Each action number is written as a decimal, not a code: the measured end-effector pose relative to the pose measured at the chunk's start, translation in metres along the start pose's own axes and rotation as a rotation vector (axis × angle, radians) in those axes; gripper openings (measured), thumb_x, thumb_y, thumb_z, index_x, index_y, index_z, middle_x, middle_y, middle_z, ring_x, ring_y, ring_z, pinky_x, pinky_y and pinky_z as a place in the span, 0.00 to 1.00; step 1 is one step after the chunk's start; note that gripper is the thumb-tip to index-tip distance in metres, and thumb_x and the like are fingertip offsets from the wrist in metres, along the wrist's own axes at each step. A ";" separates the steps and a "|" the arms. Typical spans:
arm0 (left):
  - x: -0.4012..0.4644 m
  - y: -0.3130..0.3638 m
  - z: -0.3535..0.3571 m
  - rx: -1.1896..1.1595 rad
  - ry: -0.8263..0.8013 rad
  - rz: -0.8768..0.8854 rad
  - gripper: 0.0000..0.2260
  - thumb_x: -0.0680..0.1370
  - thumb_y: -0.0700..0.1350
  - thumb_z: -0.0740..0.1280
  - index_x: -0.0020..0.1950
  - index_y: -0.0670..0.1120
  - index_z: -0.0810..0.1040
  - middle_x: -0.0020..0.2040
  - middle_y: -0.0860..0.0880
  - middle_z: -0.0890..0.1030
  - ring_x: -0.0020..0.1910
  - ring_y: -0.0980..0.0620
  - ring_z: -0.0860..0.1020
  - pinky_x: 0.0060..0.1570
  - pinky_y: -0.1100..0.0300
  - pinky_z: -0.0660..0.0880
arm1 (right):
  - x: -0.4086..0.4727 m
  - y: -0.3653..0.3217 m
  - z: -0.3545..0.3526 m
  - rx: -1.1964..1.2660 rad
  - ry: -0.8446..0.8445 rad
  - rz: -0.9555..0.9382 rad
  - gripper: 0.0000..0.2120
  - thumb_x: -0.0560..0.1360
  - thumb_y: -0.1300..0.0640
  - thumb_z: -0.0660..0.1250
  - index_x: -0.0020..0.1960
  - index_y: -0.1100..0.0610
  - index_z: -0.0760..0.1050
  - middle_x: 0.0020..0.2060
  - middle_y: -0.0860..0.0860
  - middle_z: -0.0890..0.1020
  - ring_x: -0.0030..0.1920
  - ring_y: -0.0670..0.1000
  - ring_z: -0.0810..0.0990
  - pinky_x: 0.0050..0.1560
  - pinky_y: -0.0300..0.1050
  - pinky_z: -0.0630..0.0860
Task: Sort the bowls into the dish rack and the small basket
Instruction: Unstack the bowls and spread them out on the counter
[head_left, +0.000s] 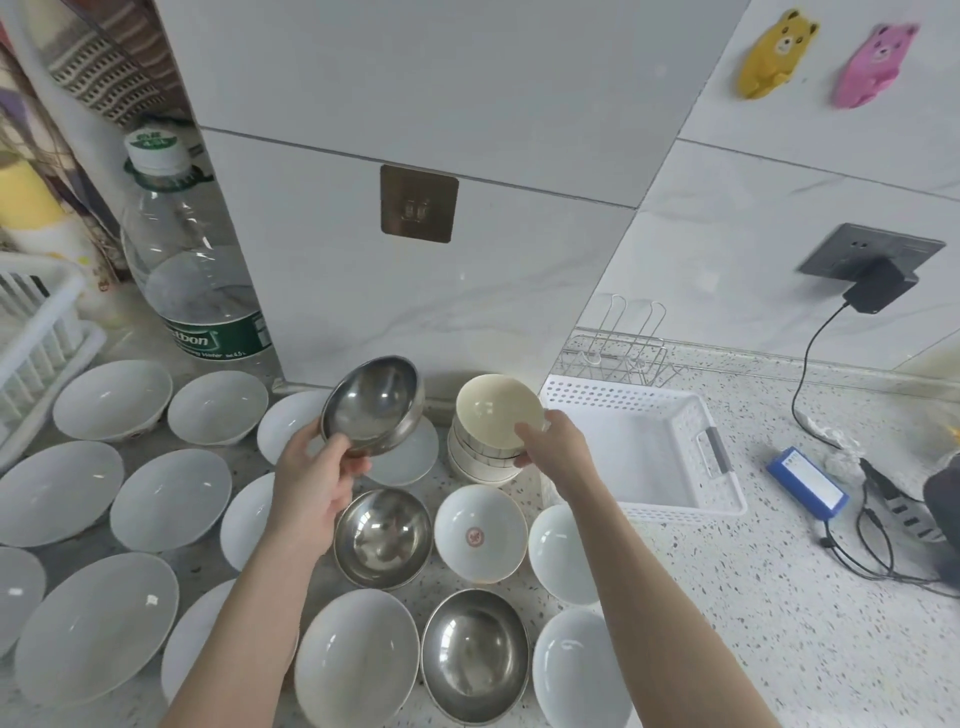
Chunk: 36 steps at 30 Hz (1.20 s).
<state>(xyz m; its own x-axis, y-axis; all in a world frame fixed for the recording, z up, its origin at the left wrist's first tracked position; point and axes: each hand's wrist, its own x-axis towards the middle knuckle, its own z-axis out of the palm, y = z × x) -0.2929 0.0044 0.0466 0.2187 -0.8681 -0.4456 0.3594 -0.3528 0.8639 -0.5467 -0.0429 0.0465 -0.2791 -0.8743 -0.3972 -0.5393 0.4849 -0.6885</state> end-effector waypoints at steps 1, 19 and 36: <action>-0.001 -0.001 -0.005 -0.010 0.008 -0.003 0.11 0.79 0.34 0.61 0.60 0.39 0.76 0.31 0.44 0.78 0.19 0.60 0.66 0.15 0.69 0.55 | 0.002 -0.002 0.002 -0.019 0.002 0.010 0.19 0.72 0.54 0.61 0.62 0.56 0.70 0.30 0.50 0.84 0.49 0.54 0.82 0.54 0.50 0.76; -0.009 -0.016 -0.018 0.032 -0.005 -0.064 0.14 0.78 0.36 0.64 0.63 0.43 0.76 0.30 0.44 0.78 0.18 0.57 0.61 0.16 0.67 0.56 | -0.028 0.003 -0.034 0.472 0.082 0.032 0.19 0.73 0.68 0.56 0.61 0.55 0.71 0.22 0.55 0.79 0.20 0.47 0.64 0.19 0.35 0.60; -0.074 -0.072 0.063 0.179 -0.112 -0.069 0.09 0.78 0.36 0.64 0.57 0.41 0.77 0.31 0.42 0.76 0.18 0.58 0.64 0.17 0.67 0.56 | -0.112 0.169 -0.117 0.512 0.400 0.190 0.22 0.76 0.69 0.56 0.68 0.55 0.68 0.28 0.59 0.77 0.25 0.49 0.71 0.28 0.42 0.63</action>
<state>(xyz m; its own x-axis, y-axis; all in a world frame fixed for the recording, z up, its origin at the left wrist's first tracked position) -0.3924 0.0719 0.0322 0.0936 -0.8694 -0.4852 0.2010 -0.4608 0.8644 -0.6996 0.1345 0.0464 -0.6577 -0.6661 -0.3519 -0.0354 0.4939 -0.8688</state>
